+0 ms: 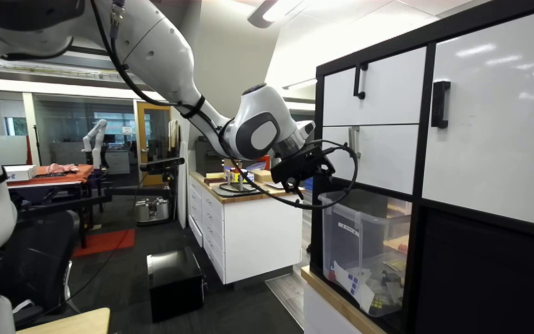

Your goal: Pull the storage box out of the bottom of the black and white cabinet

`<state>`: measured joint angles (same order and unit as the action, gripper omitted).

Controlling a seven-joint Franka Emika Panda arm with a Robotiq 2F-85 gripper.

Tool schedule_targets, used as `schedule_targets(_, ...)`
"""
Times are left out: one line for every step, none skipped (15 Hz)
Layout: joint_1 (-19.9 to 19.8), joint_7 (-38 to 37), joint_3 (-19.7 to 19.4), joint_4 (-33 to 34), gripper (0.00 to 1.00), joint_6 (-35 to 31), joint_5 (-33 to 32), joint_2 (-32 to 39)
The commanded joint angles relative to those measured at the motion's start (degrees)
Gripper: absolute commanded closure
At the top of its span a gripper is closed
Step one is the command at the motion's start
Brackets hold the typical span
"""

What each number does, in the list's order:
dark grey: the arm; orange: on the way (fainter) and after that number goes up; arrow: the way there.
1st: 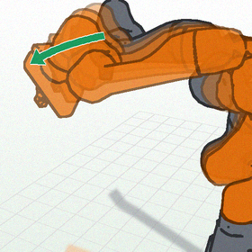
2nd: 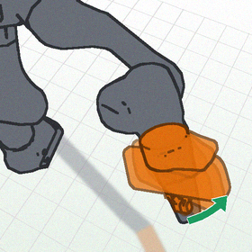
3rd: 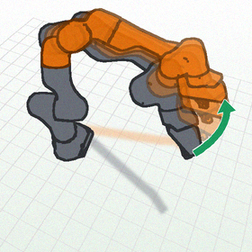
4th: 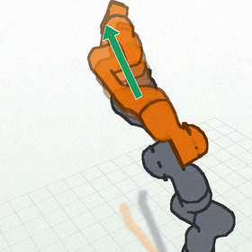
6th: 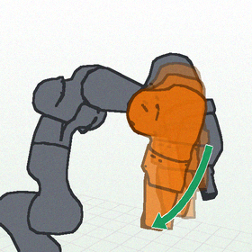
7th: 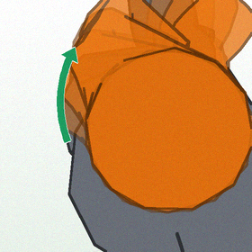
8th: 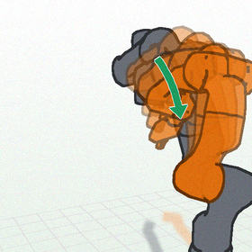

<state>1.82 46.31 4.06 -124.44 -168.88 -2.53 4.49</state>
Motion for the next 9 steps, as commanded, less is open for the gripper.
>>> schedule_targets(-0.6, 6.7, 0.8, -0.6, 0.00, -6.9, 0.8, 1.2)
schedule_targets(-0.7, 7.9, 1.0, -0.6, 0.00, -8.5, 0.6, 1.8)
schedule_targets(-0.7, 8.8, 1.0, -0.6, 0.00, -9.9, 0.1, 2.6)
schedule_targets(-0.7, 9.4, 0.9, -0.4, 0.00, -11.1, -0.4, 3.3)
schedule_targets(-0.7, 10.1, 0.9, -0.2, 0.00, -11.9, -0.6, 4.2)
schedule_targets(-0.7, 10.6, 0.9, 0.2, 0.00, -12.6, -0.7, 5.2)
schedule_targets(-0.7, 11.1, 0.8, 0.5, 0.00, -13.3, -0.9, 6.0)
schedule_targets(-0.8, 11.5, 0.8, 0.8, 0.00, -13.8, -1.0, 6.8)
schedule_targets(-0.7, 11.7, 0.8, 1.3, 0.00, -14.1, -1.1, 7.6)
